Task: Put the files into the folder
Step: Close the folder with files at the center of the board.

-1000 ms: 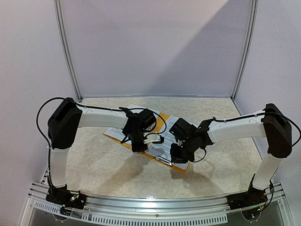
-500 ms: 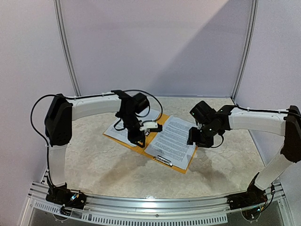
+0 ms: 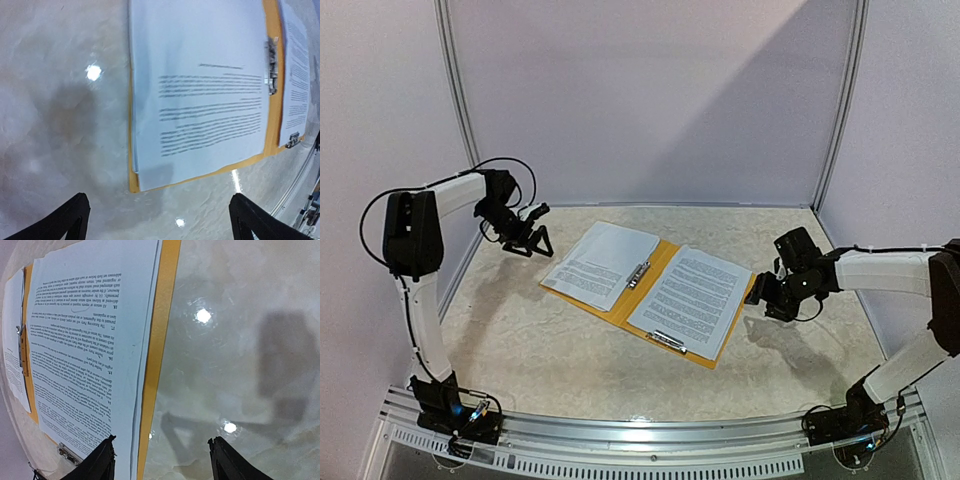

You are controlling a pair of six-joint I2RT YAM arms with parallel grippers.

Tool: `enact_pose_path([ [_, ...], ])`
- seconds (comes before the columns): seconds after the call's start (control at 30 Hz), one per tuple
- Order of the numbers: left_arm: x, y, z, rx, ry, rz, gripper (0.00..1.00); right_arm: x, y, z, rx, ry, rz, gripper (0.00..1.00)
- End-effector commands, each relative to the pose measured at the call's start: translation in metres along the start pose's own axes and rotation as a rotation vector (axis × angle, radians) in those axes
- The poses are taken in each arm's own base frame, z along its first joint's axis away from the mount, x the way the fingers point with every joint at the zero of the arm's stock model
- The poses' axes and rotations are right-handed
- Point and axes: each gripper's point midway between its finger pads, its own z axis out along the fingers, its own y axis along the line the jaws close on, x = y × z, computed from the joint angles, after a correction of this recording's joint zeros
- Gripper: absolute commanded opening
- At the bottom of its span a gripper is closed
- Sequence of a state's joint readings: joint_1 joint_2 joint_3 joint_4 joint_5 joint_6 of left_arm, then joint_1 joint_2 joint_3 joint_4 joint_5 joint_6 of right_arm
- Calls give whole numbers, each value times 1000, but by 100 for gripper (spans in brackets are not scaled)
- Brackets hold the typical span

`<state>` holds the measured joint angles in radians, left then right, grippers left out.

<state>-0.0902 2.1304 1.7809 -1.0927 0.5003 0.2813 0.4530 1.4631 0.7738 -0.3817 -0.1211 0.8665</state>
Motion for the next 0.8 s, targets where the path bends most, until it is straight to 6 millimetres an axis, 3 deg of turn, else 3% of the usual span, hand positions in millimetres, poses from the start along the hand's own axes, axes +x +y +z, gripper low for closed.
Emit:
enact_pose_path([
  [0.0,22,16,30,-5,96,-103,100,2,22,21,-152,26,57,67],
  [0.23,39,16,64,67,188,-185,98,13,16,48,-230,52,166,67],
  [0.47,41,-10,99,249,234,-243,98,17,22,67,-293,83,218,67],
  [0.63,23,-36,100,436,188,-284,98,18,24,72,-308,95,228,67],
  [0.77,0,-54,82,536,120,-284,97,22,19,75,-301,105,241,67],
])
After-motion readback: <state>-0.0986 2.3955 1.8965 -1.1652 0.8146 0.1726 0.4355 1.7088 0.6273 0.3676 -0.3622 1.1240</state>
